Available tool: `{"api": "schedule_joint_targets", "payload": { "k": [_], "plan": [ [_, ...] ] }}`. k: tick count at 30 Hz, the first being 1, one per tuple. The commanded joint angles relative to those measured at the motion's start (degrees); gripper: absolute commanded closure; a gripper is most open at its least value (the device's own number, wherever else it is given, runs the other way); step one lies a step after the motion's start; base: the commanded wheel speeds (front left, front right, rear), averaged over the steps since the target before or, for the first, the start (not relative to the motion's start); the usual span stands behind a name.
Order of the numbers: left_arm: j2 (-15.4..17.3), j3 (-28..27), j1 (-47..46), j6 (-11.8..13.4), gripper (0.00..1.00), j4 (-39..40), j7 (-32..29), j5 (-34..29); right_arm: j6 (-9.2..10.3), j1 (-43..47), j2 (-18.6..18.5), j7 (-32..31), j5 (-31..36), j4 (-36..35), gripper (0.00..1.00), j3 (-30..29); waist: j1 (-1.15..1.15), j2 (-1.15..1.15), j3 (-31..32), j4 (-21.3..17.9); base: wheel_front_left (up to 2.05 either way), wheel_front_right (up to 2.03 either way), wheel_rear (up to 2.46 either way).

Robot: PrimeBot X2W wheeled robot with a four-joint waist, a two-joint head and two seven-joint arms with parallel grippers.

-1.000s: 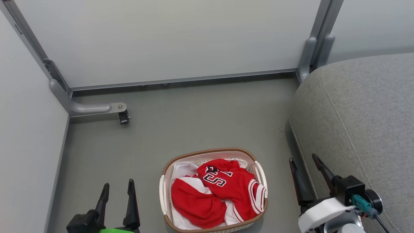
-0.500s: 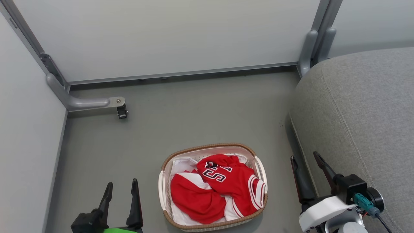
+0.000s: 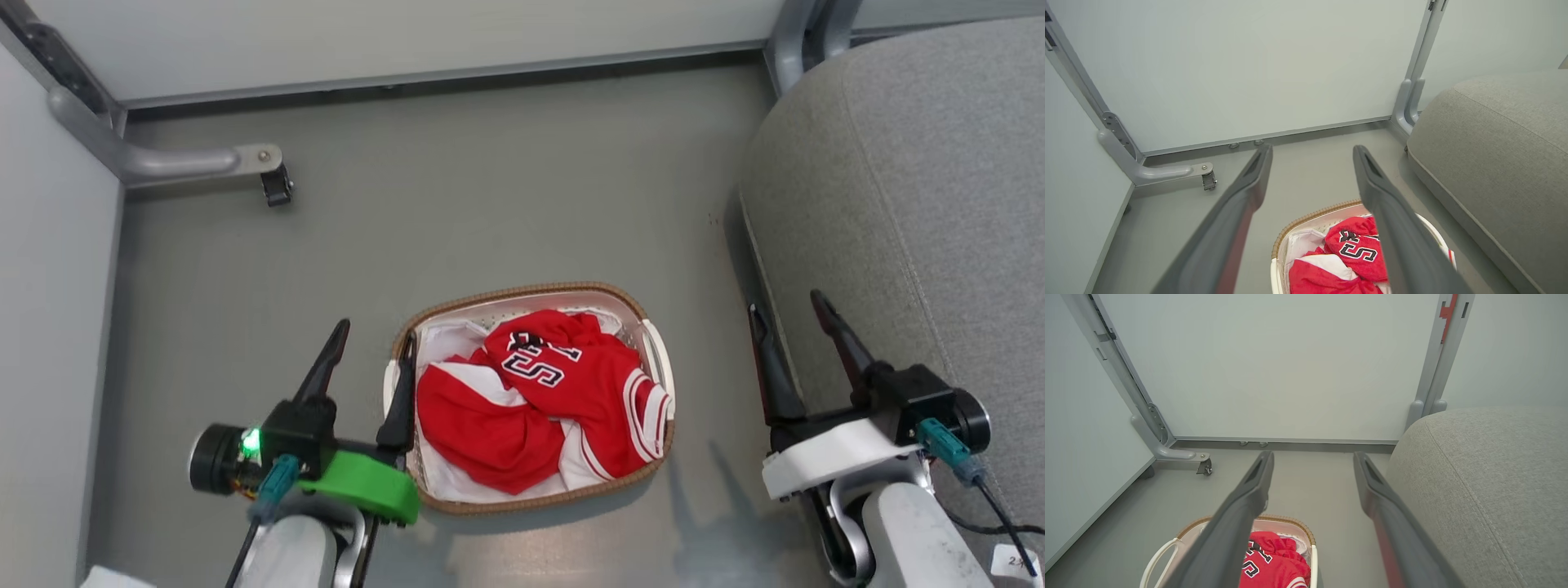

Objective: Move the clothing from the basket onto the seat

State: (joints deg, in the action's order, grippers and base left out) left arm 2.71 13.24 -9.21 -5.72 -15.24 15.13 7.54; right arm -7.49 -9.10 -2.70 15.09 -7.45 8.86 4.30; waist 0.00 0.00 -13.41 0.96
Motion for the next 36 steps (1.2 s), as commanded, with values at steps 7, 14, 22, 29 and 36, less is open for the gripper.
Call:
{"api": "schedule_joint_targets", "payload": {
  "k": [7, 14, 22, 29, 36],
  "plan": [
    [2.63, 4.94, -16.2, -1.35, 0.0, -13.33, 0.01, -5.55, 0.0, -7.38, -0.31, 0.12, 0.16, -2.64, 0.0, -1.03, 0.0, 0.0, -19.75, -4.75, 0.0, 0.0, 0.0],
    [3.71, 11.83, -29.23, -1.75, 0.0, -30.14, -1.08, -7.44, 0.0, -11.24, -0.27, 0.12, -1.69, -4.3, 0.0, -1.19, 0.0, 0.0, -27.7, -7.41, 0.0, 0.0, 0.0],
    [5.13, 23.25, -39.35, -1.78, 0.0, -42.28, -4.31, -5.15, 0.0, -13.34, -0.27, 0.12, -3.95, -5.93, 0.0, -0.15, 0.0, 0.0, -33.49, -10.01, 0.0, 0.0, 0.0],
    [5.47, 30.66, -45.72, -1.74, 0.0, -48.33, -8.2, -1.52, 0.0, -13.99, -0.26, 0.12, -5.42, -6.49, 0.0, 1.43, 0.0, 0.0, -36.66, -11.25, 0.0, 0.0, 0.0],
    [6.02, 32.33, -49.0, -1.74, 0.0, -53.52, -13.08, 1.71, 0.0, -14.08, -0.27, 0.12, -6.61, -6.56, 0.0, 2.36, 0.0, 0.0, -37.76, -12.03, 0.0, 0.0, 0.0]
  ]
}}
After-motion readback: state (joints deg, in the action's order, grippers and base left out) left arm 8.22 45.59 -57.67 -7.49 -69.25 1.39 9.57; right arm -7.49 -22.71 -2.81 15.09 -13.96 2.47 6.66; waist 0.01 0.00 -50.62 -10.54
